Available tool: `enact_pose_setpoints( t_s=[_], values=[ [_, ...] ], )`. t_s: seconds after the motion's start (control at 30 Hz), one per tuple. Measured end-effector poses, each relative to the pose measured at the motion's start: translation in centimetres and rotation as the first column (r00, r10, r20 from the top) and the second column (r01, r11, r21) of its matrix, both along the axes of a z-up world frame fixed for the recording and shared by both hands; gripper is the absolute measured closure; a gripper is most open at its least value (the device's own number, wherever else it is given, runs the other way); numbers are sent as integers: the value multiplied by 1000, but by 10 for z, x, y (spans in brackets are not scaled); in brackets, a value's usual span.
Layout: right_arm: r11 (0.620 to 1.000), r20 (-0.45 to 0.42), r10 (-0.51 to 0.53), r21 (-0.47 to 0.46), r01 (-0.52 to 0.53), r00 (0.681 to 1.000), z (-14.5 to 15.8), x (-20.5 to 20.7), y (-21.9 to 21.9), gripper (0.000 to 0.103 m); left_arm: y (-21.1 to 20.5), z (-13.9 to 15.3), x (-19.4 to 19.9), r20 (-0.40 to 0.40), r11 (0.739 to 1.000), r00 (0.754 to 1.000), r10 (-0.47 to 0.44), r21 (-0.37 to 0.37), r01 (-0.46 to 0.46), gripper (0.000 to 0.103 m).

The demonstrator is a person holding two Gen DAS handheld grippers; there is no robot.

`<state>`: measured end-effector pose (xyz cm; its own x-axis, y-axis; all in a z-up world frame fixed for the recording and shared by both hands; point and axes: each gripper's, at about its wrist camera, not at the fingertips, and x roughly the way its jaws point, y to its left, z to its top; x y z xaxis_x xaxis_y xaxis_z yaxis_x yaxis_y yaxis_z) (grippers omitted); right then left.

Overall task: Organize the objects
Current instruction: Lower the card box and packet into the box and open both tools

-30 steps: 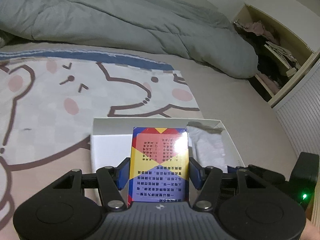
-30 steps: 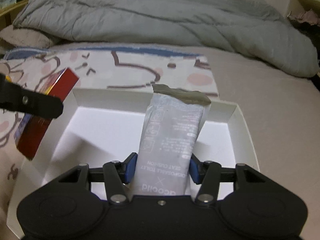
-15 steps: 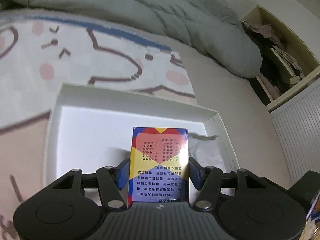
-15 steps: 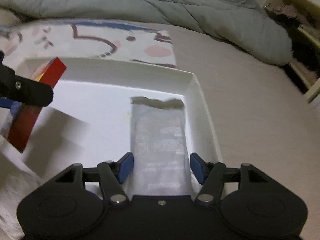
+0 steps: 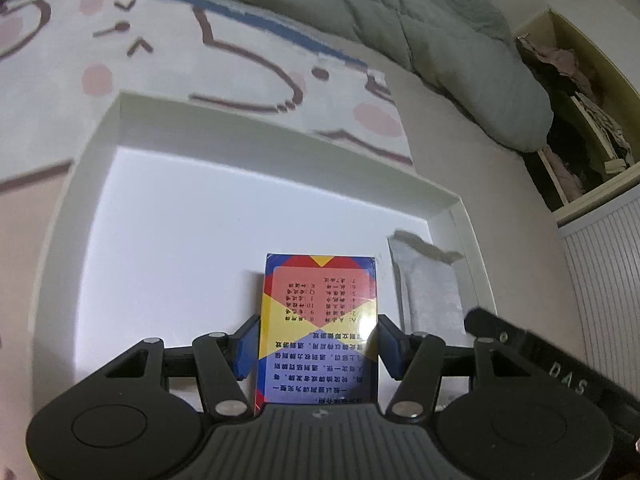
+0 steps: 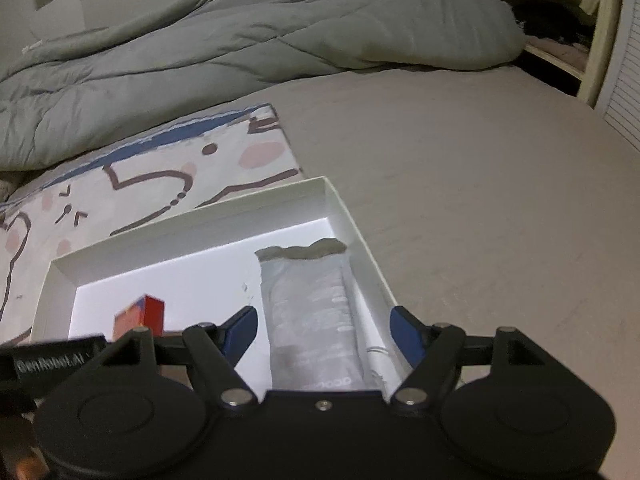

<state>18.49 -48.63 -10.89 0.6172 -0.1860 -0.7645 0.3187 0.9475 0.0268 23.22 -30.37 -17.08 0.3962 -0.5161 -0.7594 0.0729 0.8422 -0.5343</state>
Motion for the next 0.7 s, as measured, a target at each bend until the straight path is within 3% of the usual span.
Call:
enact_pose_setpoints(
  t_s=[0.2, 0.3, 0.7],
  values=[
    [999, 2, -31, 27, 30, 1000, 0, -1, -6, 29, -10, 0, -7, -17, 1000, 1000, -22, -7, 22, 42],
    [999, -5, -23, 33, 23, 1000, -1, -1, -7, 29, -8, 3, -7, -30, 1000, 999, -12, 1, 12, 34],
    [999, -10, 3, 33, -3, 1000, 4, -4, 2, 29, 10, 29, -10, 36, 997, 999, -28, 75, 25, 34]
  ],
)
